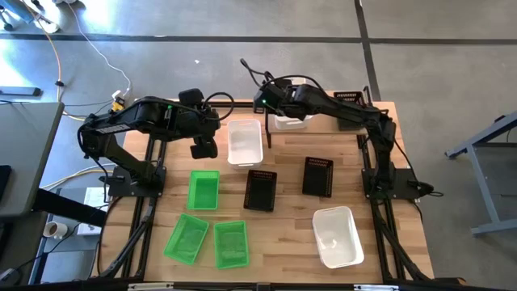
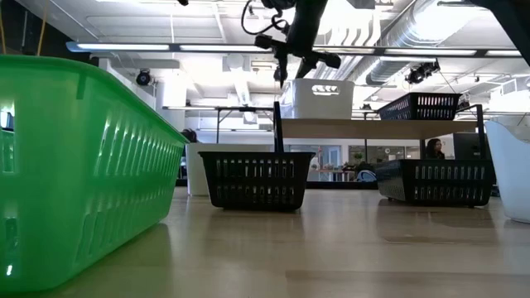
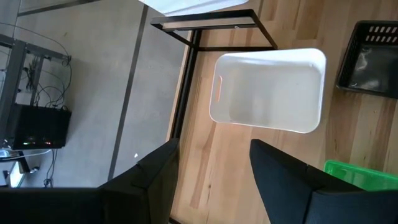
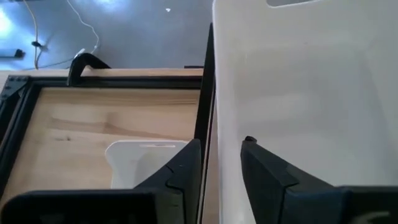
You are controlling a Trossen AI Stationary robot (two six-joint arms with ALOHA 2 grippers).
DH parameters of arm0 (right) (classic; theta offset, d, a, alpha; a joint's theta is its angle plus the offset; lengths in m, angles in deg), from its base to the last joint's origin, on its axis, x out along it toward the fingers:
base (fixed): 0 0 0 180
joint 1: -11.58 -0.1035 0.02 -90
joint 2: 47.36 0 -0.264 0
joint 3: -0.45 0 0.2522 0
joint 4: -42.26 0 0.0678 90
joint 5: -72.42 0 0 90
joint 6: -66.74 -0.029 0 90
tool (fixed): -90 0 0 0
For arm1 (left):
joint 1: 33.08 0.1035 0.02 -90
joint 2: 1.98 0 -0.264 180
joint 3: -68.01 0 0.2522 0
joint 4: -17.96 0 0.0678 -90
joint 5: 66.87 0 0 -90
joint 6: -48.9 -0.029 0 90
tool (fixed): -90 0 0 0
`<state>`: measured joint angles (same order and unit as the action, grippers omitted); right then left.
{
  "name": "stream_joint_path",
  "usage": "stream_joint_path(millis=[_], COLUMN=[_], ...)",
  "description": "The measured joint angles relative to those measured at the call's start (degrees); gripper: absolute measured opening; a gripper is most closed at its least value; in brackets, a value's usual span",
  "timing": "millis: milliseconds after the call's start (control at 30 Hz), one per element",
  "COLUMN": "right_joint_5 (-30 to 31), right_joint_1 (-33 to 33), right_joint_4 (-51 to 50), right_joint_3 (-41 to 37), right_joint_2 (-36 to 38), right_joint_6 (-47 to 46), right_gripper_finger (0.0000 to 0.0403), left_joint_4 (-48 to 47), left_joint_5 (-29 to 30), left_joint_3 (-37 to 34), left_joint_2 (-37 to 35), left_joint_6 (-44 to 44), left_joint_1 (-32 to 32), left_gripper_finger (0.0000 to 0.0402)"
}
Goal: Stack baskets on shelf by color
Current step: Put the top left white bin on the shelf
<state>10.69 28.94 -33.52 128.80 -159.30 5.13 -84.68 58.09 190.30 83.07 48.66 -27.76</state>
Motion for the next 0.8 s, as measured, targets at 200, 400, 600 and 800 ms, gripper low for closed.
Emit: stream_joint_path(millis=[200, 400, 600, 800], right_joint_5=[0.6, 2.1, 9.6, 9.2], right_joint_1=[-0.3, -1.2, -3.2, -1.6], right_joint_4=[-5.2, -14.3, -27.8, -27.9], right_joint_3=[3.5, 9.5, 13.3, 12.6], right_joint_2=[0.3, 0.4, 0.4, 0.8], right_joint_6=[1.9, 3.8, -1.5, 0.6], right_gripper_finger=[0.0101, 0.0101, 0.0101, 0.01], left_joint_4=[0.0, 0.0, 0.0, 0.0], left_joint_5=[0.0, -0.8, -2.6, -2.7], left_joint_3=[0.0, 0.0, -0.1, -0.1], left_joint_2=[0.0, 0.0, -0.6, -0.5], left_joint_6=[0.0, 0.0, 0.1, 1.1], left_joint_1=[0.0, 0.0, 0.0, -0.1], left_gripper_finger=[0.0186, 0.0186, 0.0186, 0.0186])
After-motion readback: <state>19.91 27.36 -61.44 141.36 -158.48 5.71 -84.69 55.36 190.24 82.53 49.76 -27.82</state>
